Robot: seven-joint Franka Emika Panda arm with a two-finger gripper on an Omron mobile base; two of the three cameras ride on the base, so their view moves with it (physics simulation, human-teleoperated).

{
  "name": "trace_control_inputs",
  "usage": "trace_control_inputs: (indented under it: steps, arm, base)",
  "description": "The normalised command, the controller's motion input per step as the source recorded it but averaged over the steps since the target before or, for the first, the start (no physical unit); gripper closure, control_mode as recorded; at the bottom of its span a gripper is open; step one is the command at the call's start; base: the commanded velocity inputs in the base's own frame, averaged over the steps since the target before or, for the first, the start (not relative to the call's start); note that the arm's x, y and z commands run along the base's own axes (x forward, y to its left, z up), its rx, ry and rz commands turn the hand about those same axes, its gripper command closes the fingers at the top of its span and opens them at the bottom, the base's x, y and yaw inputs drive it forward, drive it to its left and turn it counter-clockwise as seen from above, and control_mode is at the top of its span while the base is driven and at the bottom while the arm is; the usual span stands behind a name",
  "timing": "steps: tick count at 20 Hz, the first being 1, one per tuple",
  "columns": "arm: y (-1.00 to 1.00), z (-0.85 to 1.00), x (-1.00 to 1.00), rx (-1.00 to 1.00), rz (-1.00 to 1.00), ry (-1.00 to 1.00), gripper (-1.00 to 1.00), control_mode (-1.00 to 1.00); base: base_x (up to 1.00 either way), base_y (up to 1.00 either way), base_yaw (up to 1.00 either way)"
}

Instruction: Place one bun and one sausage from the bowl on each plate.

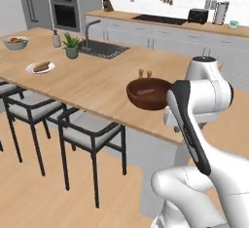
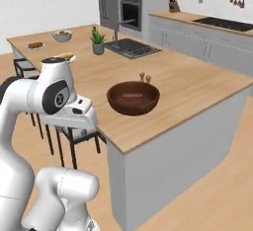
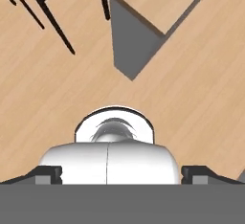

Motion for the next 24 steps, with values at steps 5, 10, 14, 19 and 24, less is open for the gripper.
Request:
trace_control_inputs:
  steps: [5,10,14,19,24]
  arm:
    - [0.0,0.0,0.0,0.0,0.0,0.0,-1.0,1.0]
    - [0.0,0.0,0.0,0.0,0.0,0.0,-1.0,1.0]
    - [0.0,0.0,0.0,0.0,0.0,0.0,-1.0,1.0]
    - [0.0,0.0,0.0,0.0,0.0,0.0,-1.0,1.0]
    - [0.0,0.0,0.0,0.0,0.0,0.0,-1.0,1.0]
  base:
    - [0.14,-0.72,0.71]
    - [0.07,-0.82,0.67]
    - [0.0,-0.84,0.62]
    - [-0.17,-0.98,0.45]
    - [-0.25,-1.0,0.2]
